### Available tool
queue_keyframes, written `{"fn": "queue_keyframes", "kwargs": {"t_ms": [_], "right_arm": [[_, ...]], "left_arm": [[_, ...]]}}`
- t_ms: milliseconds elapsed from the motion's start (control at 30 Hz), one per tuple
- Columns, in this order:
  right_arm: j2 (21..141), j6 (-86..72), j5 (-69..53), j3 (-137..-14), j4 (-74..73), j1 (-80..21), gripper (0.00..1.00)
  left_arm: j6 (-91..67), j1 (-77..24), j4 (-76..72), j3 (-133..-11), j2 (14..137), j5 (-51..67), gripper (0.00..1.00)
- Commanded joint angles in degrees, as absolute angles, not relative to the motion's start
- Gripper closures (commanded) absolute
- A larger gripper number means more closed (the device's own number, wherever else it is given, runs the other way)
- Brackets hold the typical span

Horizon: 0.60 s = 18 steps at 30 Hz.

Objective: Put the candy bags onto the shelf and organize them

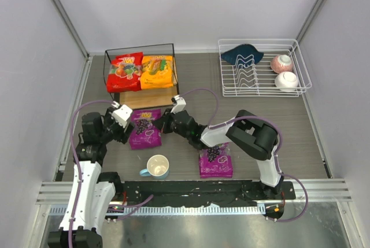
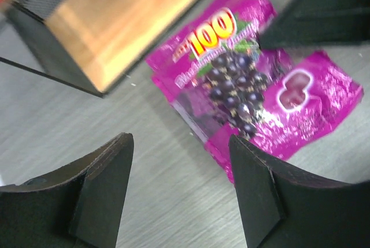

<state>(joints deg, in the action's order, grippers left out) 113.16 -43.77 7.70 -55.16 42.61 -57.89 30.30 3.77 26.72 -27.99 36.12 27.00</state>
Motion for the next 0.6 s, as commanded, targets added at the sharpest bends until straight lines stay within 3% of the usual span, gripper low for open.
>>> {"fn": "queue_keyframes", "kwargs": {"t_ms": [0,567], "right_arm": [[116.4,-42.0,8.2,-55.4,58.1,-58.0,0.99],[125.2,-33.6,15.8,-63.4,71.2,-58.4,0.99]], "left_arm": [[26.5,3.9,24.7,-33.3,35.9,22.4,0.29],[24.0,4.1,23.9,-37.1,36.6,16.3,0.3]]}}
